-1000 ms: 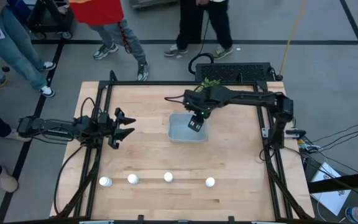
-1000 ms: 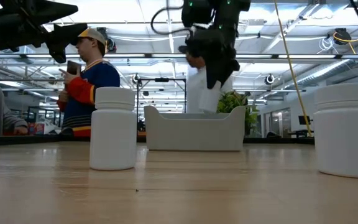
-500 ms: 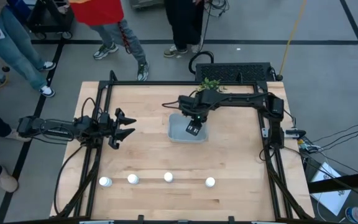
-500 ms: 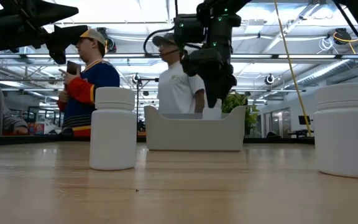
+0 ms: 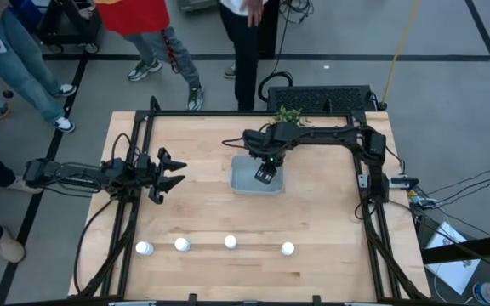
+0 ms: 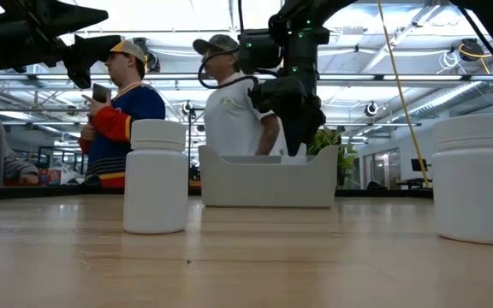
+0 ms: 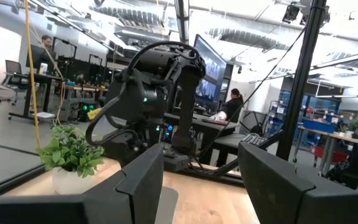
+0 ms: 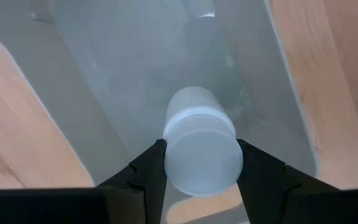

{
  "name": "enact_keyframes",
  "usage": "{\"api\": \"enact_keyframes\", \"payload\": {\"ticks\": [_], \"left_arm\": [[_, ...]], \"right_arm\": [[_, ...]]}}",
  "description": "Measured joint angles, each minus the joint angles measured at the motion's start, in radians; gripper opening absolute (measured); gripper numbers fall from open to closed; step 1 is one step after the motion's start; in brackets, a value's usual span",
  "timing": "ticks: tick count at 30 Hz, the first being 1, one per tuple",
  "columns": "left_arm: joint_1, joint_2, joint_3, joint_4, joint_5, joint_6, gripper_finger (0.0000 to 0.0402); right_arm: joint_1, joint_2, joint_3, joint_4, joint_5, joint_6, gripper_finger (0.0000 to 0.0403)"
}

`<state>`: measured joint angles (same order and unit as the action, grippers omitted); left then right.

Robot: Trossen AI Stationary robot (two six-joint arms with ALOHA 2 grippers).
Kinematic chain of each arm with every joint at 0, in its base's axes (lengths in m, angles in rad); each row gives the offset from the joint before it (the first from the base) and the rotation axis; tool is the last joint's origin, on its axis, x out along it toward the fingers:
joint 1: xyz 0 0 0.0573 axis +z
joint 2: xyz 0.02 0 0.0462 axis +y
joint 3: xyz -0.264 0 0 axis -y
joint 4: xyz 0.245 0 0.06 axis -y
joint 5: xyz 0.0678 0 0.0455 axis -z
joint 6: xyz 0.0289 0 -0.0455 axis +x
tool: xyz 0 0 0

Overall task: Pick and place pill bottles into a basket
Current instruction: Put the white medicine bottle into the gray bin

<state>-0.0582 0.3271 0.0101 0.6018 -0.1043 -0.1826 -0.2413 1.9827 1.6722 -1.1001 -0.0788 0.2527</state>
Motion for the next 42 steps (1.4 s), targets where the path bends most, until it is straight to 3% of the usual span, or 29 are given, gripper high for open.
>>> {"api": "enact_keyframes", "payload": {"ticks": [10, 22, 42], "left_arm": [[0.000, 0.000, 0.000, 0.000, 0.000, 0.004, 0.0214], [0.000, 0.000, 0.000, 0.000, 0.000, 0.004, 0.0214], [0.000, 0.000, 0.000, -0.008, 0.000, 0.004, 0.0214]], "right_arm": [[-0.006, -0.005, -0.094, 0.047, -0.001, 0.002, 0.0154], [-0.006, -0.004, -0.104, 0.064, -0.003, -0.011, 0.0166], [0.001, 0.003, -0.108, 0.057, -0.003, -0.012, 0.0263]]}}
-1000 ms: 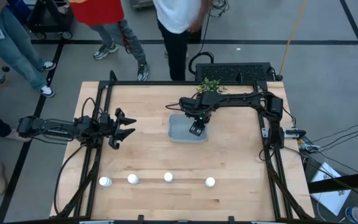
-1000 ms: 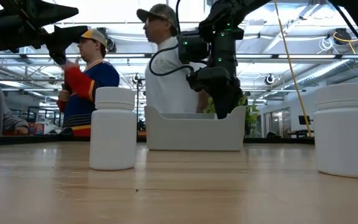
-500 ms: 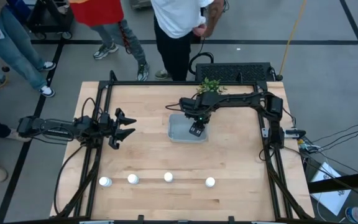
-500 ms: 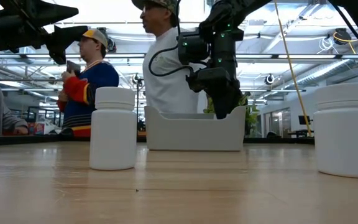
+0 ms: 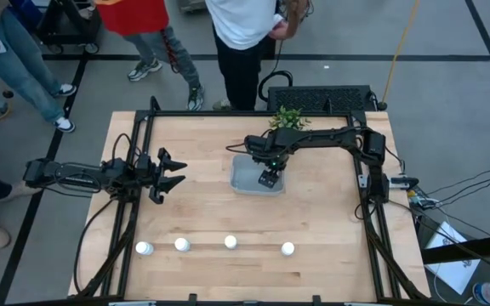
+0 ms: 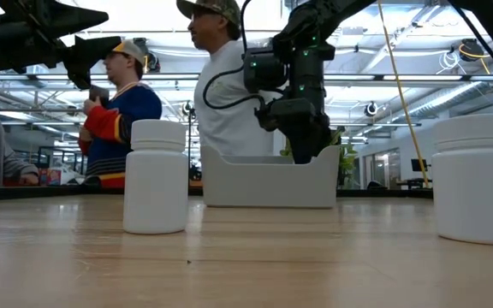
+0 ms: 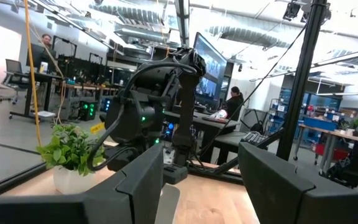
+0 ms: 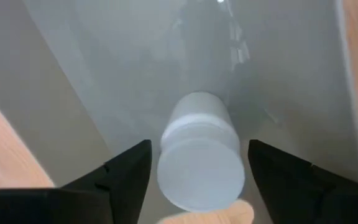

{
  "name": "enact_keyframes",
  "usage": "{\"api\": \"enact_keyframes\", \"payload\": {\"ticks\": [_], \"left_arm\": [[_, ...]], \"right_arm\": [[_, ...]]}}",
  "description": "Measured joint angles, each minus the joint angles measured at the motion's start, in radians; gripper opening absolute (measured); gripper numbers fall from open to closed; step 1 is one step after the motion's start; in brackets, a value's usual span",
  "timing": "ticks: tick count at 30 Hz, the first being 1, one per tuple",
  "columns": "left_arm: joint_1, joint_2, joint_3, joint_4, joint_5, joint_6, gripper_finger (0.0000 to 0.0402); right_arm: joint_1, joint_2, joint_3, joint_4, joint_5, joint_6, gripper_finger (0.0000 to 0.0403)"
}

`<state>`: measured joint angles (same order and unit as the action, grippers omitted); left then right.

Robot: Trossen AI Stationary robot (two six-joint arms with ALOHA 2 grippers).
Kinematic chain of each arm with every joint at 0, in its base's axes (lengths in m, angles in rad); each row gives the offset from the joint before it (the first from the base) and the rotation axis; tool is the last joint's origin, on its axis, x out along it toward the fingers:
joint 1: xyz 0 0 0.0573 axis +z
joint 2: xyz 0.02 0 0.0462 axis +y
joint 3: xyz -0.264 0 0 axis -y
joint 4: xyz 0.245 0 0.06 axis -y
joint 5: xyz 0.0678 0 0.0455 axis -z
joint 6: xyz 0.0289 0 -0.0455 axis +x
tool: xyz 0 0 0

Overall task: Pick and place pill bottles into a basket
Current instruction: Put the white medicine bottle into the gray bin

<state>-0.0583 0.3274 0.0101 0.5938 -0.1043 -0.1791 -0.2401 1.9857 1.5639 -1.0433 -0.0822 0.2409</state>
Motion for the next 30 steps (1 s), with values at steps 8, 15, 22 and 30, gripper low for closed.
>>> {"api": "enact_keyframes", "payload": {"ticks": [8, 15, 22, 30], "left_arm": [[0.000, 0.000, 0.000, 0.000, 0.000, 0.000, 0.0214], [0.000, 0.000, 0.000, 0.000, 0.000, 0.000, 0.0214], [0.000, 0.000, 0.000, 0.000, 0.000, -0.005, 0.0214], [0.000, 0.000, 0.000, 0.000, 0.000, -0.019, 0.0214]], "right_arm": [[0.000, -0.051, 0.000, -0.014, 0.004, 0.008, 0.0278], [0.002, -0.154, 0.001, -0.002, 0.034, 0.023, 0.0279], [0.057, -0.292, 0.002, 0.013, 0.125, 0.035, 0.0279], [0.221, -0.534, -0.098, 0.280, 0.265, 0.005, 0.0279]]}}
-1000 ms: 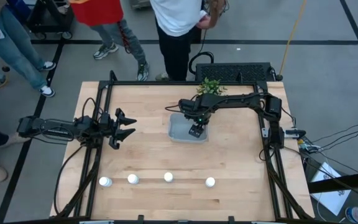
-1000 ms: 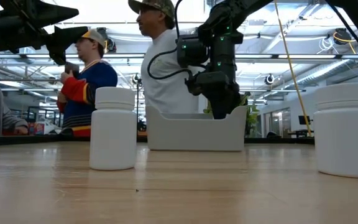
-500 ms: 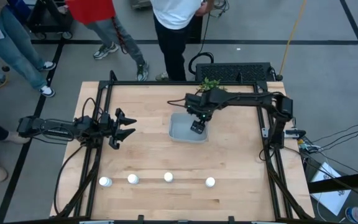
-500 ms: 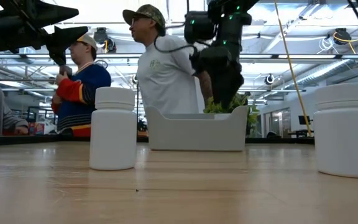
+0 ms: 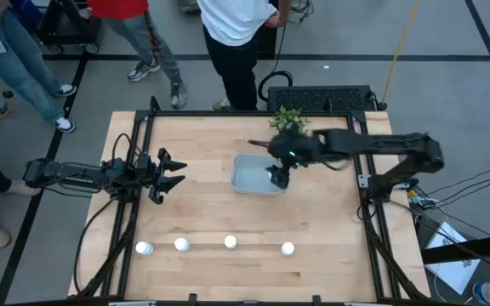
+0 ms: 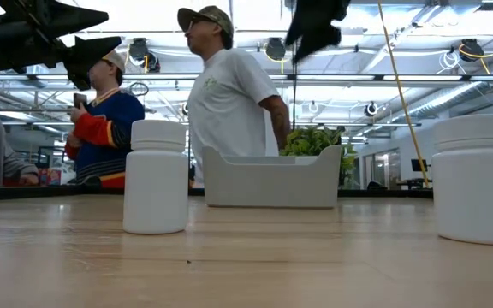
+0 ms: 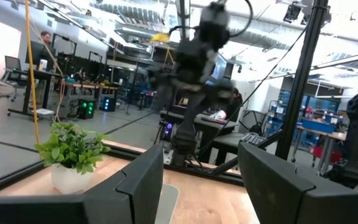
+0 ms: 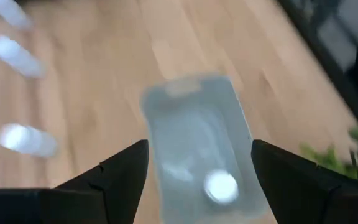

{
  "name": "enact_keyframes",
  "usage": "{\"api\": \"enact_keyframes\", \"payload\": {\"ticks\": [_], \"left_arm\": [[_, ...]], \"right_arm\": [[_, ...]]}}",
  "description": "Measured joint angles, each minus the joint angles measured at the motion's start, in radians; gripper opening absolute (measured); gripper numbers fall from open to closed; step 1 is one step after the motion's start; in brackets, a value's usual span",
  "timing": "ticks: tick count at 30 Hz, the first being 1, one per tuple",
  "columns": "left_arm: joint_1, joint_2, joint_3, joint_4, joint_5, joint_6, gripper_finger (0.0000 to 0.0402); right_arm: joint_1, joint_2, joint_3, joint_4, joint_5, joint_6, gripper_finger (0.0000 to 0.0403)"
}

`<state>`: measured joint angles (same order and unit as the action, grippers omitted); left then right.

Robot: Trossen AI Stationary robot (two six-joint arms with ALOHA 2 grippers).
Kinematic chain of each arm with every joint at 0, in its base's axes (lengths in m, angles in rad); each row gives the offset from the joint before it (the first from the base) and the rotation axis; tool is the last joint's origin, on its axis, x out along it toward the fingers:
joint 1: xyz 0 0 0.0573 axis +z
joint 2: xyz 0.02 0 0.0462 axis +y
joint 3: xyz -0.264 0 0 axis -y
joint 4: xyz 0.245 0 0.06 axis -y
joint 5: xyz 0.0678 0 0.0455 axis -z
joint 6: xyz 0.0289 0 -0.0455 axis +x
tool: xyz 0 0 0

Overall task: Pick and place pill bottles into a basket
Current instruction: Put the white medicine bottle into the gray bin

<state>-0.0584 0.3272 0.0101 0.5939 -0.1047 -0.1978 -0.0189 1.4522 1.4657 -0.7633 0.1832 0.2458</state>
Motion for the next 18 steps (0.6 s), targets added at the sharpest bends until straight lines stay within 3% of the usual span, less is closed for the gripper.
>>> {"api": "enact_keyframes", "payload": {"ticks": [7, 12, 18], "left_arm": [[0.000, 0.000, 0.000, 0.000, 0.008, -0.003, 0.0214], [0.000, 0.000, 0.003, 0.007, 0.003, -0.039, 0.0214], [-0.017, 0.000, 0.107, -0.203, 0.003, -0.050, 0.0214]], "right_arm": [[0.119, -0.213, -0.245, 0.296, 0.104, -0.020, 0.0279], [0.184, -0.334, -0.473, 0.581, 0.106, -0.033, 0.0279], [0.256, -0.431, -0.706, 0.893, 0.105, -0.084, 0.0279]]}}
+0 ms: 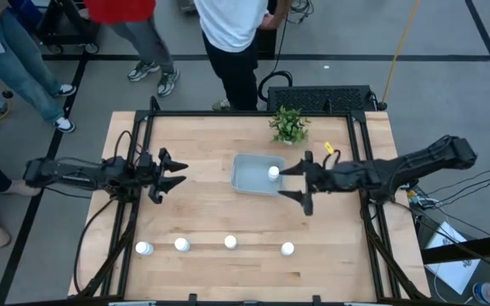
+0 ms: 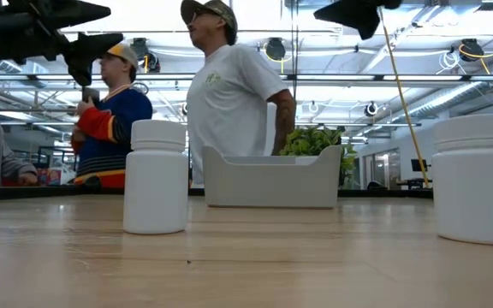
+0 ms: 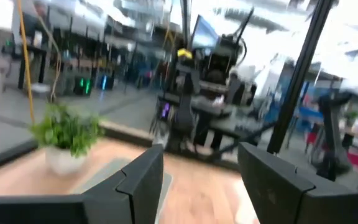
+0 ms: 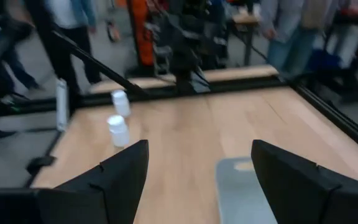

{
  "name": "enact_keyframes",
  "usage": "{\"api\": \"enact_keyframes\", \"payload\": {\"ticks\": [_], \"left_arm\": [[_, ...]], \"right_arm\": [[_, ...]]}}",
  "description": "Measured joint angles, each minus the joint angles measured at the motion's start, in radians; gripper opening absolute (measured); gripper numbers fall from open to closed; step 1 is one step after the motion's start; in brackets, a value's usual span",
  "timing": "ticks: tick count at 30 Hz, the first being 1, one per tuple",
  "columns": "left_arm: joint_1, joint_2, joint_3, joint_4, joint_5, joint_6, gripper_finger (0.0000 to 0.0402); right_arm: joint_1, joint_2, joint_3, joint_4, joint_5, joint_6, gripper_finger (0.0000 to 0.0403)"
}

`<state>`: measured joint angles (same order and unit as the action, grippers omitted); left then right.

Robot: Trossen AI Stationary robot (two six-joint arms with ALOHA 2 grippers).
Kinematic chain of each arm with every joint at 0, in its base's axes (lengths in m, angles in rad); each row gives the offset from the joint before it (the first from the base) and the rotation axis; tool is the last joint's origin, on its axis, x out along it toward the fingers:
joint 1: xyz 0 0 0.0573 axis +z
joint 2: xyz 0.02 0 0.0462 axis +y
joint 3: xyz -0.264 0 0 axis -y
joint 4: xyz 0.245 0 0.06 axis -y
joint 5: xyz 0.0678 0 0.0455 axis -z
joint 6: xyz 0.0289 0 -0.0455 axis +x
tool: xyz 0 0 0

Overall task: Pick and place pill bottles into a basket
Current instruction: Put the white medicine bottle into the gray bin

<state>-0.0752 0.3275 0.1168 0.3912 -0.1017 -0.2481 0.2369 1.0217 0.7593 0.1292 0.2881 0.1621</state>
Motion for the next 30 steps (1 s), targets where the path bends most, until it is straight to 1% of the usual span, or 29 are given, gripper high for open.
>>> {"api": "enact_keyframes", "payload": {"ticks": [2, 4, 6, 8, 10, 12, 15, 20, 25, 30], "left_arm": [[-0.017, 0.006, 0.071, -0.137, -0.021, 0.010, 0.0216], [-0.037, 0.028, 0.148, -0.276, -0.059, 0.016, 0.0225], [-0.057, 0.054, 0.213, -0.419, -0.113, 0.013, 0.0242], [-0.074, 0.098, 0.281, -0.516, -0.169, -0.010, 0.0262], [-0.086, 0.146, 0.339, -0.618, -0.187, -0.043, 0.0283], [-0.102, 0.210, 0.388, -0.703, -0.178, -0.096, 0.0299], [-0.136, 0.311, 0.444, -0.794, -0.164, -0.166, 0.0311], [-0.203, 0.469, 0.530, -0.895, -0.179, -0.240, 0.0314], [-0.303, 0.572, 0.618, -0.990, -0.161, -0.331, 0.0315], [-0.426, 0.650, 0.685, -1.085, -0.187, -0.503, 0.0315]], "right_arm": [[0.018, -0.025, -0.051, 0.071, 0.000, -0.001, 0.0279], [0.034, -0.050, -0.084, 0.097, 0.000, 0.002, 0.0279], [0.046, -0.073, -0.102, 0.107, 0.000, 0.005, 0.0279], [0.058, -0.094, -0.111, 0.108, 0.000, 0.005, 0.0279], [0.069, -0.106, -0.113, 0.108, 0.000, 0.000, 0.0279], [0.084, -0.117, -0.113, 0.106, 0.000, -0.012, 0.0279], [0.105, -0.127, -0.113, 0.114, -0.001, -0.028, 0.0279], [0.148, -0.128, -0.113, 0.187, -0.001, -0.094, 0.0279], [0.173, -0.128, -0.113, 0.302, -0.001, -0.161, 0.0279], [0.184, -0.128, -0.113, 0.309, -0.004, -0.177, 0.0279]]}}
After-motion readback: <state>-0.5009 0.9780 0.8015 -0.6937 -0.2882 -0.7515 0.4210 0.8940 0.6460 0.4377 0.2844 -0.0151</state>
